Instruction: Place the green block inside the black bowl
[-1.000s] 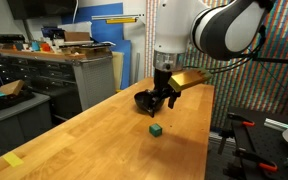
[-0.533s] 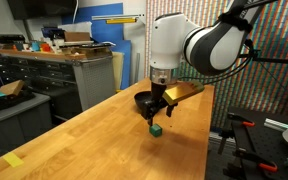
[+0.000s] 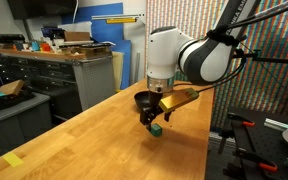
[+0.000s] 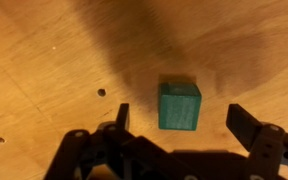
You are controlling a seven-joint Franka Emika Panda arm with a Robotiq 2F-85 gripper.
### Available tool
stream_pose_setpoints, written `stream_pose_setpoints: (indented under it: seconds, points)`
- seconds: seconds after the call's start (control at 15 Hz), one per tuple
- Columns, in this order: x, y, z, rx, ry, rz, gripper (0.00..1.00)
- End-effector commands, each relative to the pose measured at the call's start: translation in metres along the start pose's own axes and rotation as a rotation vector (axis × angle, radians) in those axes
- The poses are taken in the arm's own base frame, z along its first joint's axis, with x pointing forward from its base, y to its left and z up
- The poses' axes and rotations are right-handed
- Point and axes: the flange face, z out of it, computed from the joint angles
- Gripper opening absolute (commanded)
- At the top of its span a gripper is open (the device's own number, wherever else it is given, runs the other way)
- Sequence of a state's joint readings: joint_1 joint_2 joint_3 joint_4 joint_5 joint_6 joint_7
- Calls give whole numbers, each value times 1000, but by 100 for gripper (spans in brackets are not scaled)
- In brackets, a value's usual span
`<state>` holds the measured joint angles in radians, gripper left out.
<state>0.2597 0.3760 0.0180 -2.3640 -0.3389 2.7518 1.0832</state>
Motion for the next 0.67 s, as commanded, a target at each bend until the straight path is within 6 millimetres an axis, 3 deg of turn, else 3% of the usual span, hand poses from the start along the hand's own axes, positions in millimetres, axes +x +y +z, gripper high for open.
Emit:
stream_pose_setpoints:
  seconds: [0.0, 0.2, 0.27, 0.6]
  points:
    - [8, -3, 10, 13, 0, -1, 100]
    - [10, -1, 17, 6, -16, 4, 100]
    - [11, 0, 19, 4, -21, 3, 83]
    - [8, 0, 24, 5, -47, -8, 42]
